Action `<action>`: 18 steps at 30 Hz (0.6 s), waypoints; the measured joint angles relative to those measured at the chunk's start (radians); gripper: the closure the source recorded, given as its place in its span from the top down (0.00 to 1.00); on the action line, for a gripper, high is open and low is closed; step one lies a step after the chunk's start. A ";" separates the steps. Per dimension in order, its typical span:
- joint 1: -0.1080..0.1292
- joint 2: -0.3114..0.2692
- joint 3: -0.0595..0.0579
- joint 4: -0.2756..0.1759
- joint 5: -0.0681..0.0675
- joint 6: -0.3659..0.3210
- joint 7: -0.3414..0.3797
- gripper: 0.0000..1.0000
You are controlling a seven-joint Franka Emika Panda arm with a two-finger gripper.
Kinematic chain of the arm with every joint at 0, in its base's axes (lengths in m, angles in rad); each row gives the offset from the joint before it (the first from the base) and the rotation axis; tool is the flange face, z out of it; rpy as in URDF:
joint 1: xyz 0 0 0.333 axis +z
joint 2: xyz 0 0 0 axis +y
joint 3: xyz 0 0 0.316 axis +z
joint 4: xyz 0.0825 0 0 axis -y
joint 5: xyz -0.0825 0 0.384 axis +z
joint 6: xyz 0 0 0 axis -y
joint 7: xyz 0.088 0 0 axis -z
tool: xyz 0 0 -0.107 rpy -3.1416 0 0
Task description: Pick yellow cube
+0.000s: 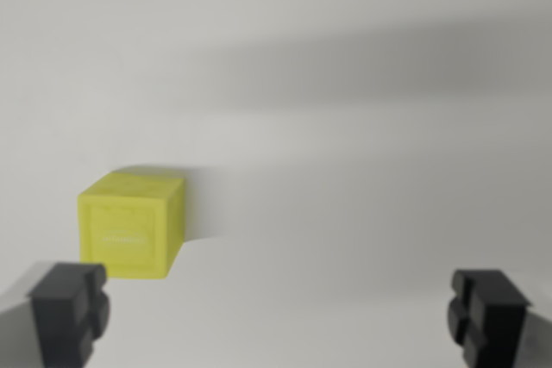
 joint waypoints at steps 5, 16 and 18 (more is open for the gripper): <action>0.011 0.011 0.000 -0.010 0.001 0.017 0.013 1.00; 0.035 0.037 0.000 -0.028 0.005 0.055 0.041 1.00; 0.039 0.042 0.000 -0.031 0.006 0.062 0.046 1.00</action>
